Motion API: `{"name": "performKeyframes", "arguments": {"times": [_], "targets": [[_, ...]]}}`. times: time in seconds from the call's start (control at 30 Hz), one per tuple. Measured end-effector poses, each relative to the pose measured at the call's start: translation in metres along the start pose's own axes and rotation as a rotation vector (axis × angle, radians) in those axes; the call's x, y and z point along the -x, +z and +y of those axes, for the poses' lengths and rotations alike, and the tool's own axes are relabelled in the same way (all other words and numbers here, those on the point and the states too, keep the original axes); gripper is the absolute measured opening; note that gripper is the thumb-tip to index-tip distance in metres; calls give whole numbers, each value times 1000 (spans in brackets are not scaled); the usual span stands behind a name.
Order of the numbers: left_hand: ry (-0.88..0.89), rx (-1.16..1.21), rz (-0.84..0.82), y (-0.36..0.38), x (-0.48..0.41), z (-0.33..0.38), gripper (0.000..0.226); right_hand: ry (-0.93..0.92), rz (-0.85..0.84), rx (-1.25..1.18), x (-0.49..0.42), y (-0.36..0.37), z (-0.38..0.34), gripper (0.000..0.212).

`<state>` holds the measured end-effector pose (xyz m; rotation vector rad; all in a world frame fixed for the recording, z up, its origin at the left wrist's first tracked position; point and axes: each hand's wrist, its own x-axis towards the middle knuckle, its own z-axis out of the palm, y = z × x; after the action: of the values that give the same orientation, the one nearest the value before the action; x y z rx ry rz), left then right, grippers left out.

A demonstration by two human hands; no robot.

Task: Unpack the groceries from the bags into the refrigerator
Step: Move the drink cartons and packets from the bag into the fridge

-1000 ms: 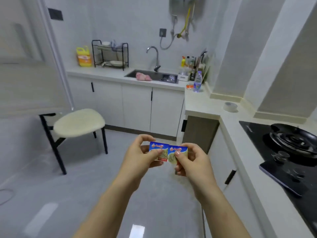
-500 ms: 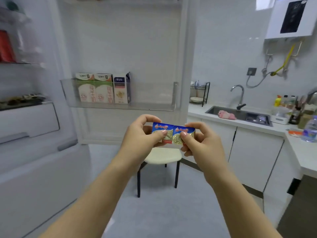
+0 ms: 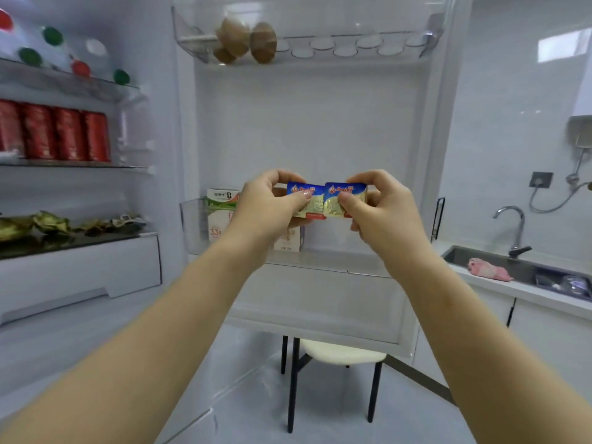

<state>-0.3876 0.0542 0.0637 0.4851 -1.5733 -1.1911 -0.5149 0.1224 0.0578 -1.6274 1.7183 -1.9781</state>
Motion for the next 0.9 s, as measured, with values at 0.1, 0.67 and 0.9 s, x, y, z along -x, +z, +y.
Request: {"name": "performKeyframes", "arguments": {"times": [0.1, 0.67, 0.9], "targets": [[15, -53, 4, 8, -36, 4, 12, -36, 3, 61, -38, -2, 5, 16], [-81, -1146, -449, 58, -129, -49, 8, 296, -499, 685, -108, -20, 65, 11], [-139, -1283, -645, 66, -137, -59, 22, 522, -706, 683, -120, -20, 75, 14]]}}
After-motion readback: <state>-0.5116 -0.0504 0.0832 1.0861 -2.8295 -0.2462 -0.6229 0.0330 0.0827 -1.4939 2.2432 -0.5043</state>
